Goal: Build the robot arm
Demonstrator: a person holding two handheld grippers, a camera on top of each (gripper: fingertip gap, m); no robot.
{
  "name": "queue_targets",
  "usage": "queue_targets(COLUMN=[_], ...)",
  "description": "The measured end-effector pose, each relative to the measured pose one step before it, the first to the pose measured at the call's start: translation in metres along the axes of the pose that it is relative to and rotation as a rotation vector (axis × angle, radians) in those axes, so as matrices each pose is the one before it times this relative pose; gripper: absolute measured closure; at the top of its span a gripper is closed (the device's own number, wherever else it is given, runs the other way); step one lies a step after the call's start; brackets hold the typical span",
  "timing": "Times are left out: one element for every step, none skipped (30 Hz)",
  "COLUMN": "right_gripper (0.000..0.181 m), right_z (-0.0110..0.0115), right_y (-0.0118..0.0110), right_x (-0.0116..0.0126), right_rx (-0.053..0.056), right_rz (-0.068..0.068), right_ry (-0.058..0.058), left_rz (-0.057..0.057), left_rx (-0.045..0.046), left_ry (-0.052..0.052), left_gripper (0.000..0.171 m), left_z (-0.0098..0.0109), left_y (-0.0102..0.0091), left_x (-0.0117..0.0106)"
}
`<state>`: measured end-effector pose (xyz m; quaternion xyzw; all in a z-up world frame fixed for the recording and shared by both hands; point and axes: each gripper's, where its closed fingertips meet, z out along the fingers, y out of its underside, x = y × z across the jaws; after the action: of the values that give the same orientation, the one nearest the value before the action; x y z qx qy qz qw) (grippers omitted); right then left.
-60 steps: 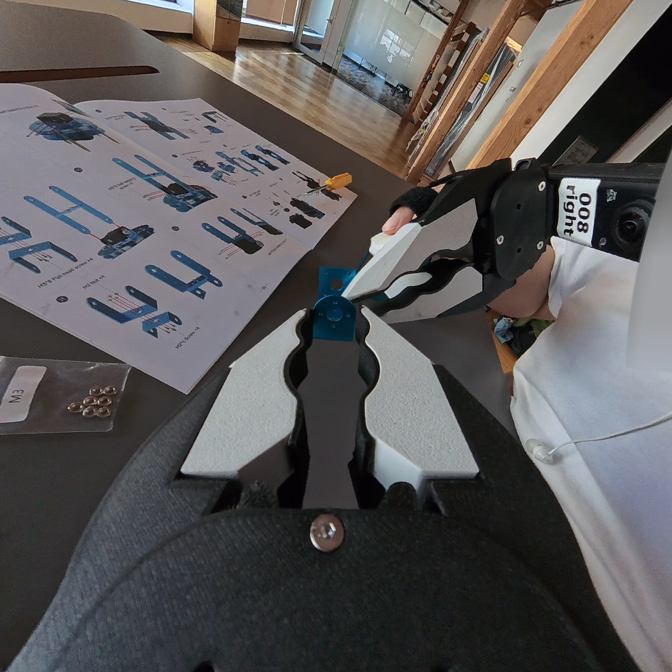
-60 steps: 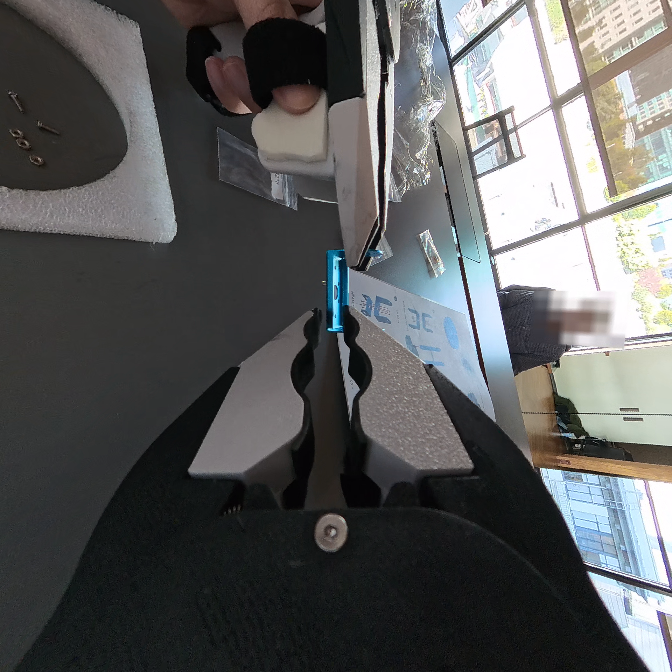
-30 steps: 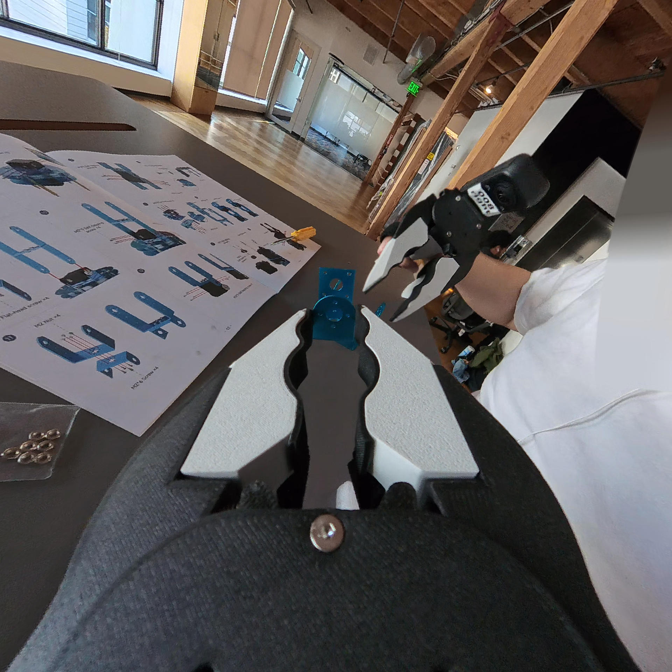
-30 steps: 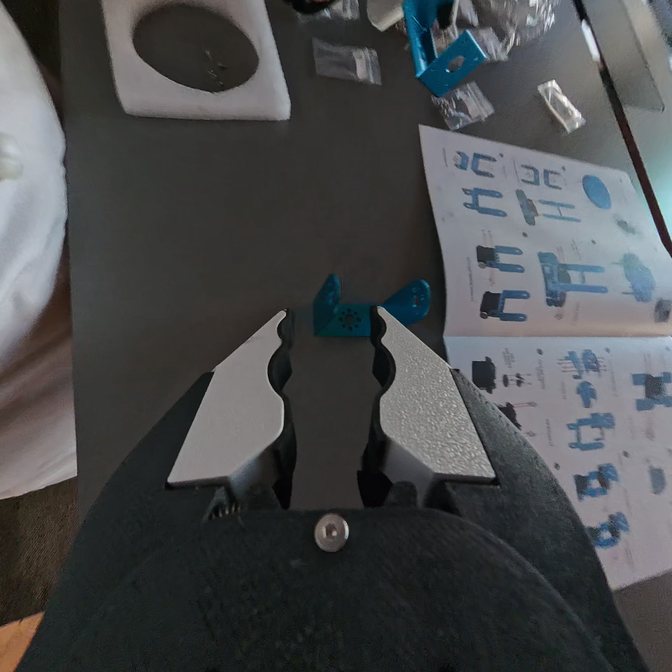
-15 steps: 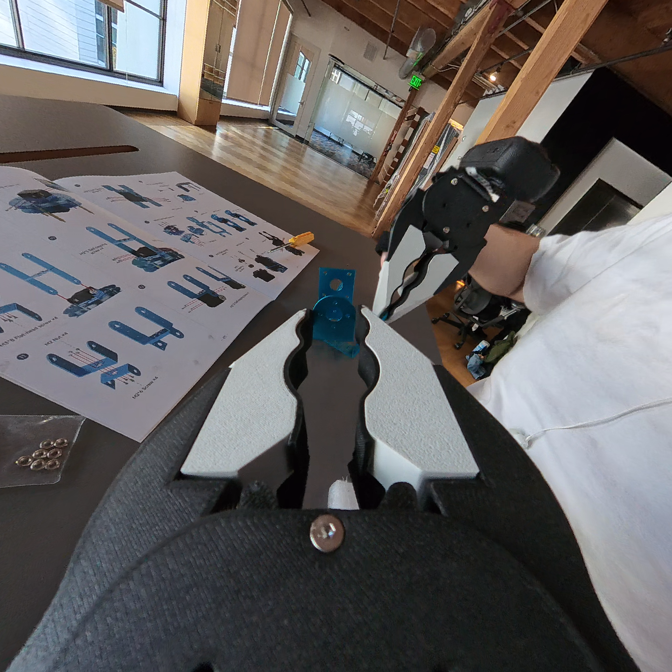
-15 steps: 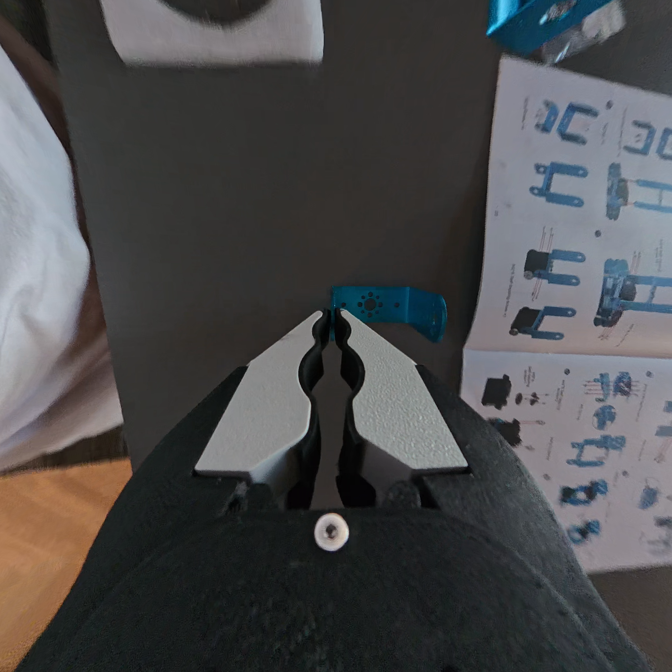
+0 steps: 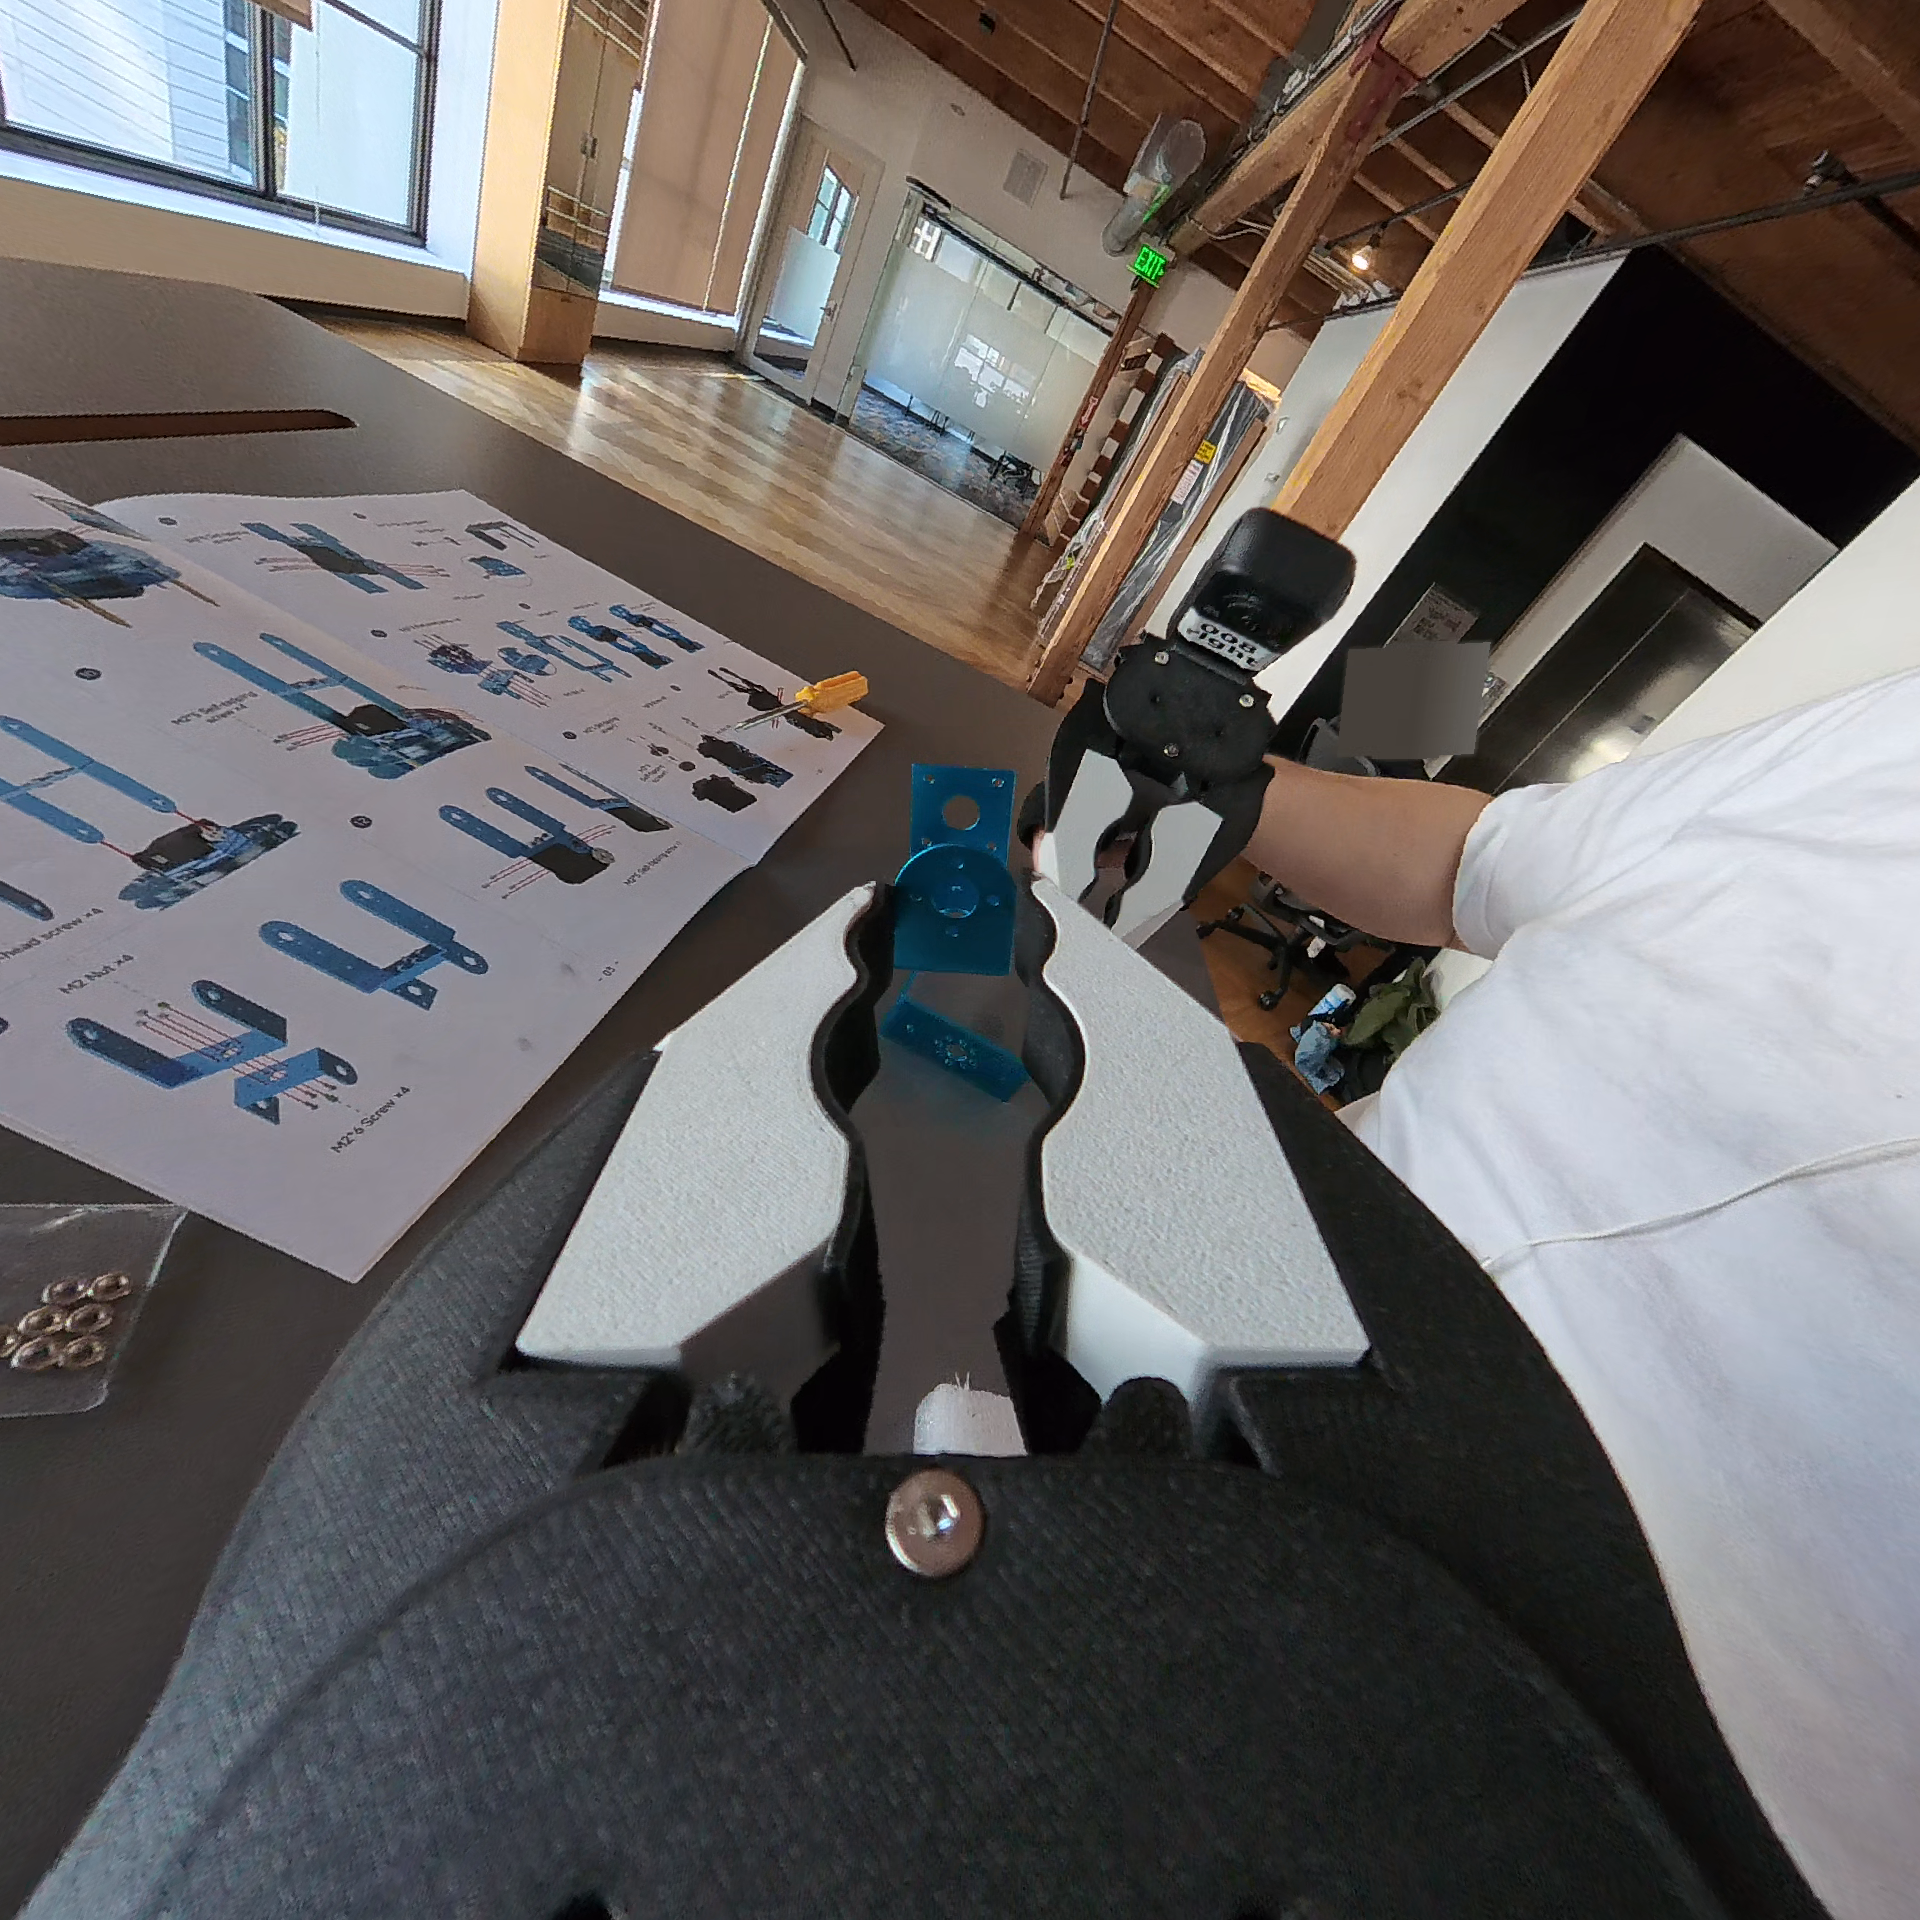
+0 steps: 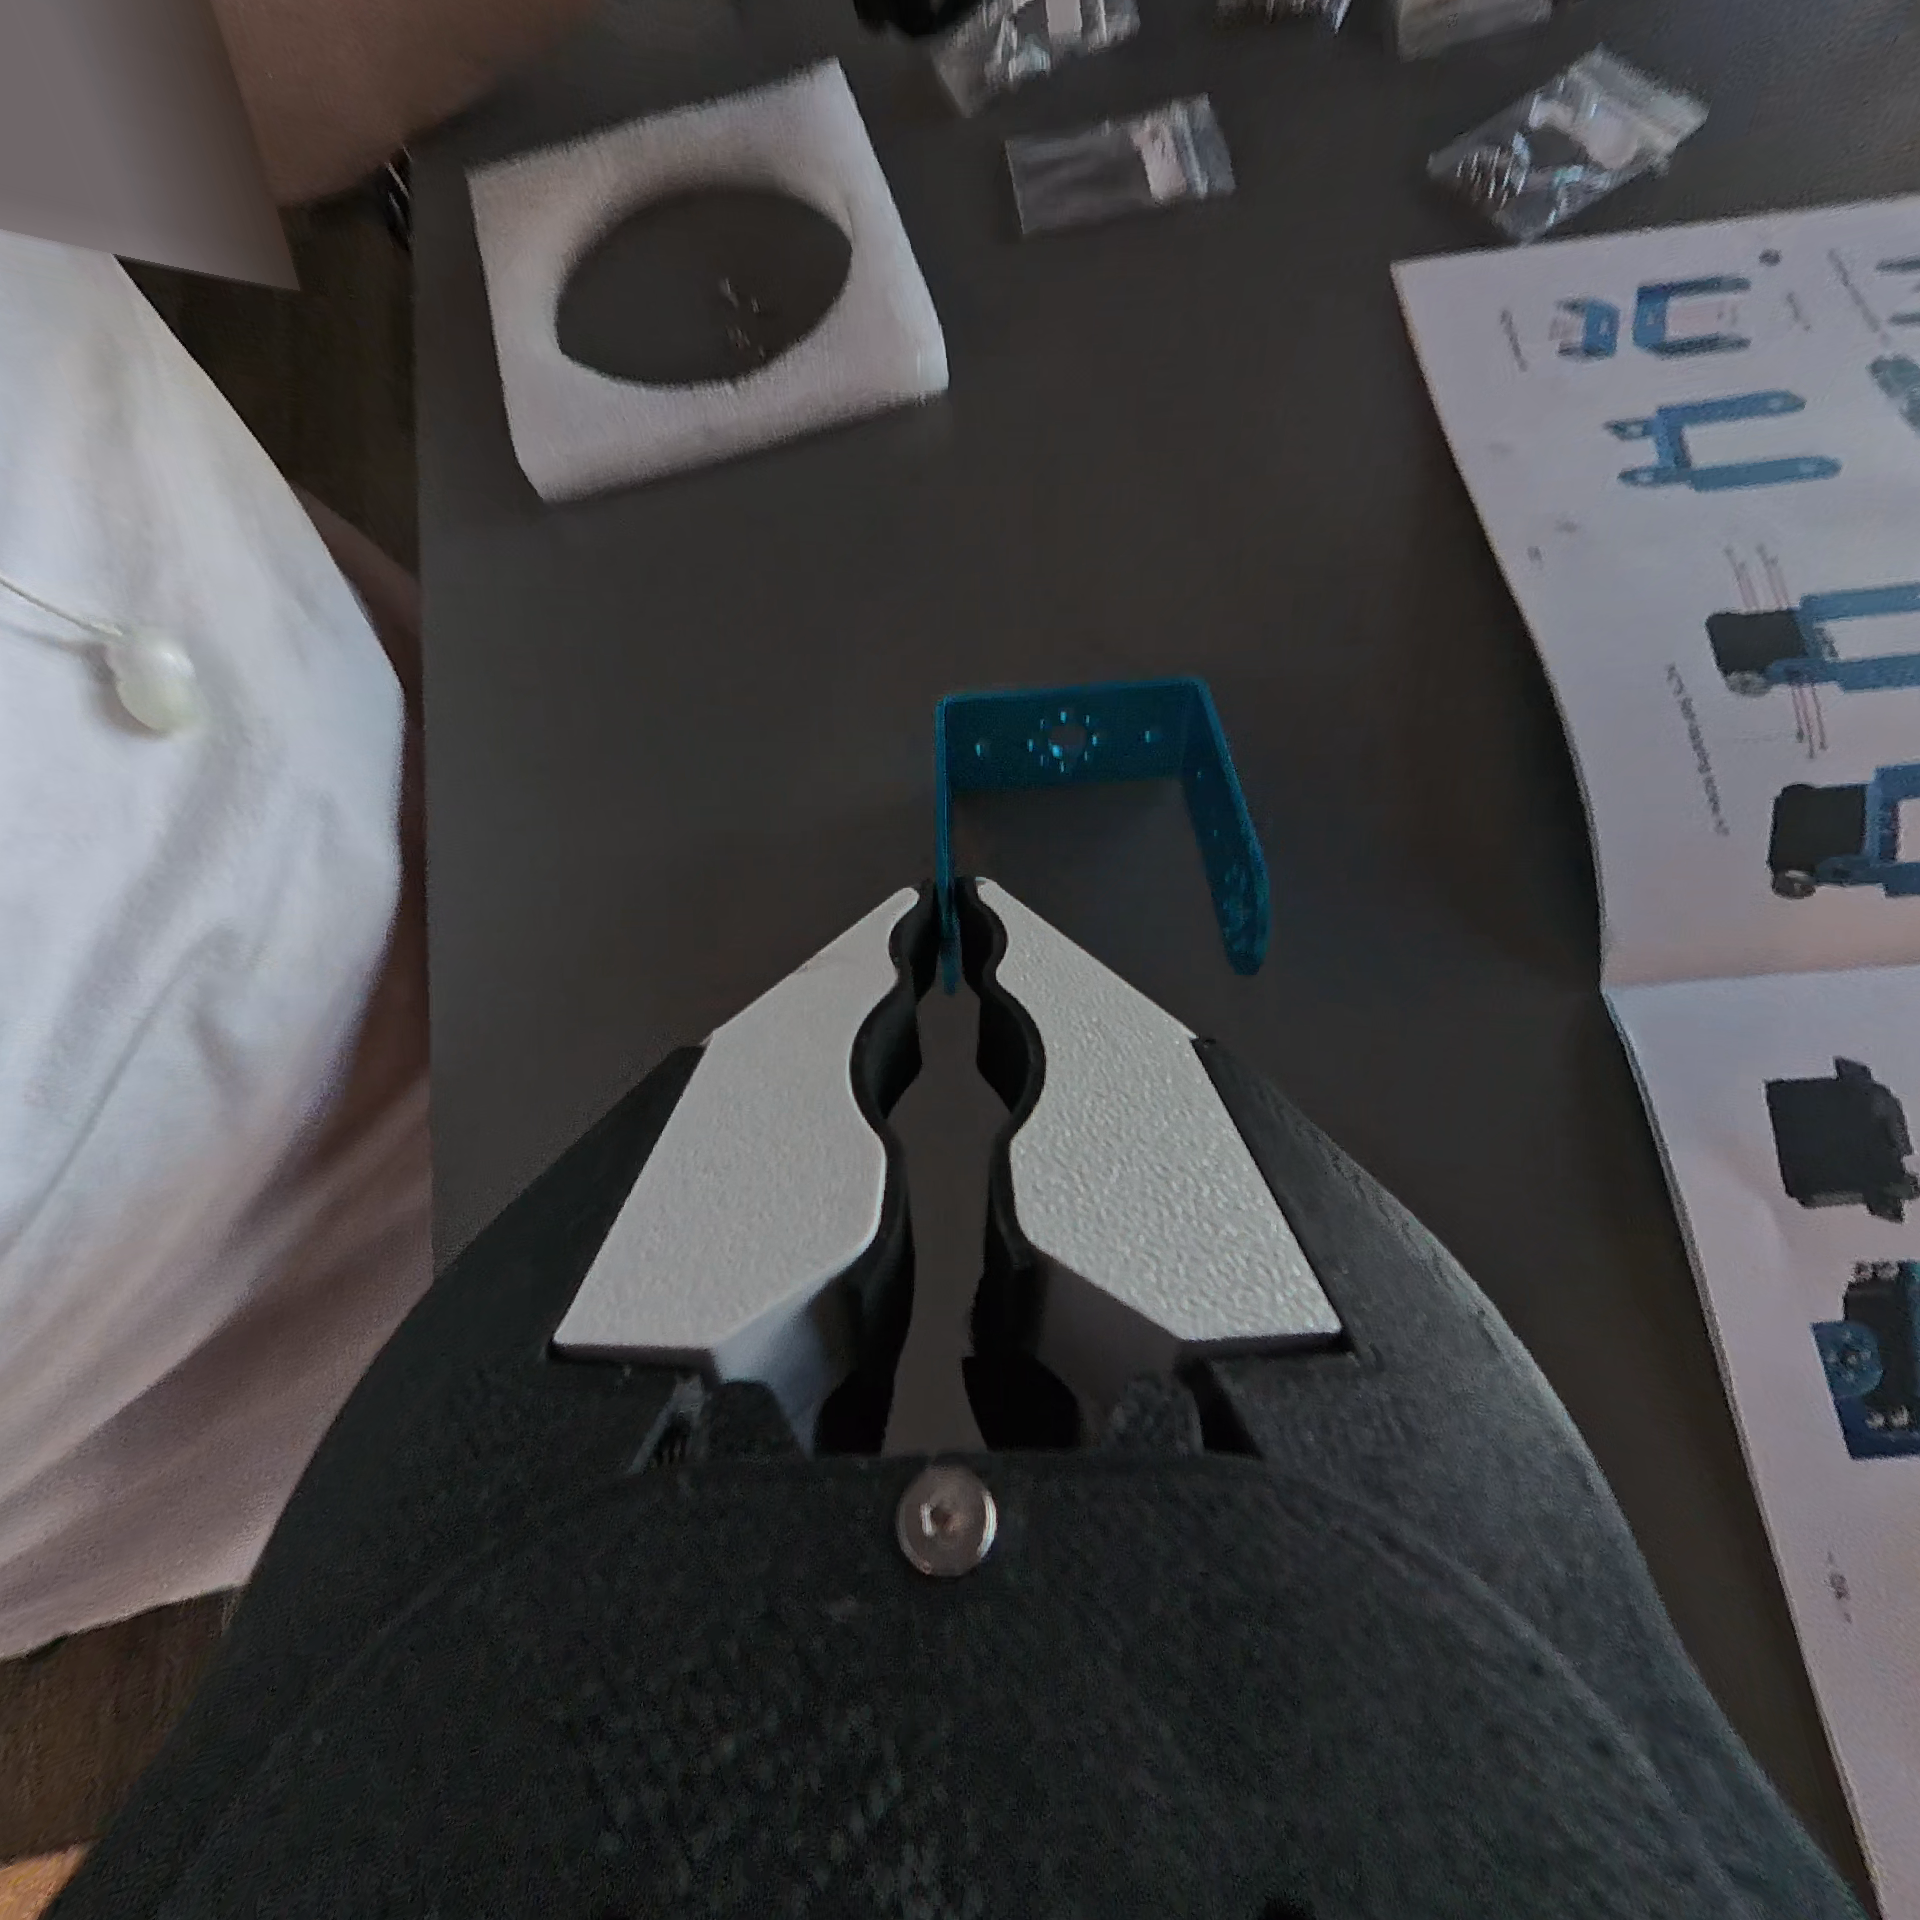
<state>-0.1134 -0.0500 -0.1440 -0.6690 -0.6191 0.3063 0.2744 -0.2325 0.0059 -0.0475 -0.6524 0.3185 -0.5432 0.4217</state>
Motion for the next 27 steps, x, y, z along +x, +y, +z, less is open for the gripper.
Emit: queue_targets(right_gripper=[0.177, 0.175, 0.173, 0.168, 0.163, 0.157, 0.153, 0.153, 0.152, 0.152, 0.153, 0.155, 0.155, 0.161, 0.171, 0.175, 0.177, 0.179, 0.179, 0.18, 0.18, 0.18, 0.181, 0.181, 0.181, 0.181, 0.181], right_z=[0.00059, 0.0004, -0.00035, -0.00077, -0.0011, -0.00061, -0.00005, 0.00124, 0.00281, 0.00372, 0.00474, 0.00527, 0.00489, 0.00355, 0.00202, 0.00083, -0.00008, 0.00017, 0.00015, 0.00029, 0.00053, 0.00012, -0.00019, -0.00067, -0.00062, -0.00064, -0.00051], right_y=[0.00582, 0.00423, 0.00212, -0.00001, -0.00293, -0.00692, -0.00964, -0.00837, -0.00264, 0.00308, 0.00591, 0.00617, 0.00397, 0.00127, -0.00024, 0.00026, -0.00018, 0.00052, -0.00008, -0.00026, -0.00134, -0.0025, -0.00262, -0.00469, -0.00494, -0.00583, -0.00592], right_x=[0.00147, 0.0019, 0.00143, 0.0013, 0.00081, -0.00172, -0.00524, -0.00607, 0.00091, 0.00528, 0.00186, -0.00122, -0.0021, -0.00201, 0.00084, -0.00003, -0.00002, 0.00016, 0.00038, 0.00157, 0.00339, 0.00387, 0.00418, 0.00392, 0.00283, 0.00404, 0.00344], right_rx=[-0.0295, -0.0183, -0.0076, -0.0062, -0.0063, 0.0004, 0.0077, 0.006, -0.0241, -0.0508, -0.0559, -0.0495, -0.0313, -0.0129, -0.0013, -0.0042, -0.0041, -0.0047, 0.0045, 0.0087, 0.0164, 0.0219, 0.0205, 0.0332, 0.0335, 0.0383, 0.0378], right_rz=[-0.0055, -0.0061, -0.0019, 0.0157, 0.0341, 0.0447, 0.0242, -0.0169, -0.0445, -0.0571, -0.0533, -0.0344, -0.0175, -0.0102, -0.0118, -0.017, -0.006, -0.0028, -0.0062, -0.0095, -0.0112, -0.0102, -0.0047, -0.0021, 0.0012, 0.0026, 0.0032], right_ry=[0.0079, 0.0117, 0.0088, 0.0076, 0.0037, -0.008, -0.0183, -0.0074, 0.0423, 0.0662, 0.0399, 0.0148, 0.0034, 0.0002, 0.0167, 0.0099, 0.0056, 0.0054, 0.0091, 0.0189, 0.0352, 0.0443, 0.0486, 0.0518, 0.0457, 0.0567, 0.0535], left_rz=[0.002, 0.0028, 0.0031, 0.0039, 0.0051, 0.004, -0.0027, -0.0066, -0.0051, -0.0023, -0.0045, -0.0122, -0.0175, -0.0184, -0.0167, -0.0119, -0.0086, -0.0098, -0.0096, -0.0057, -0.005, -0.006, -0.0063, -0.011, -0.0186, -0.0194, -0.0141], left_rx=[-0.00155, -0.00082, -0.00262, -0.00579, -0.00956, -0.0082, -0.00372, -0.00202, -0.0021, -0.00214, -0.00209, -0.00291, 0.00017, 0.00392, 0.00126, -0.00168, -0.00084, -0.00032, 0.00269, 0.00737, 0.004, 0.00322, 0.00701, 0.00878, 0.0113, 0.01913, 0.02493], left_ry=[0.0012, 0.0007, -0.0037, -0.0102, -0.0147, -0.0127, -0.0054, 0.0019, 0.0041, -0.0021, -0.0045, -0.0005, 0.0033, 0.0049, 0.0026, -0.002, -0.0047, -0.001, 0.0005, 0.0022, 0.0013, -0.0047, -0.0068, -0.0038, 0.0001, 0.0044, 0.0047], left_gripper=[0.15, 0.15, 0.15, 0.15, 0.15, 0.15, 0.15, 0.15, 0.15, 0.15, 0.15, 0.15, 0.15, 0.15, 0.15, 0.15, 0.15, 0.15, 0.149, 0.15, 0.15, 0.149, 0.15, 0.15, 0.15, 0.15, 0.15], left_z=[0.00031, 0.00022, 0.00031, 0.00041, 0.00066, 0.00086, 0.00094, 0.00095, 0.00081, 0.00068, 0.00047, 0.00061, 0.00067, 0.00055, 0.00046, 0.00045, 0.00034, 0.00038, 0.00026, 0.0, 0.00007, 0.00019, 0.00039, 0.00062, 0.00091, 0.00104, 0.00124], left_y=[0.00019, 0.00008, 0.00038, 0.00115, 0.00182, 0.00171, 0.00103, 0.00075, 0.00057, 0.00053, 0.0007, 0.00089, 0.0006, 0.00012, 0.00054, 0.00091, 0.00084, 0.00066, -0.00004, -0.00068, -0.00034, -0.0004, -0.00076, -0.00115, -0.00165, -0.00322, -0.00438], left_x=[0.00049, 0.00056, -0.00017, -0.00134, -0.0021, -0.00174, -0.00085, 0.0001, 0.0008, -0.00015, -0.0007, -0.00076, -0.00046, -0.00034, -0.00082, -0.00138, -0.00172, -0.00107, -0.00081, -0.00016, 0.00009, -0.00054, -0.00057, 0.00018, 0.00126, 0.00275, 0.0038])
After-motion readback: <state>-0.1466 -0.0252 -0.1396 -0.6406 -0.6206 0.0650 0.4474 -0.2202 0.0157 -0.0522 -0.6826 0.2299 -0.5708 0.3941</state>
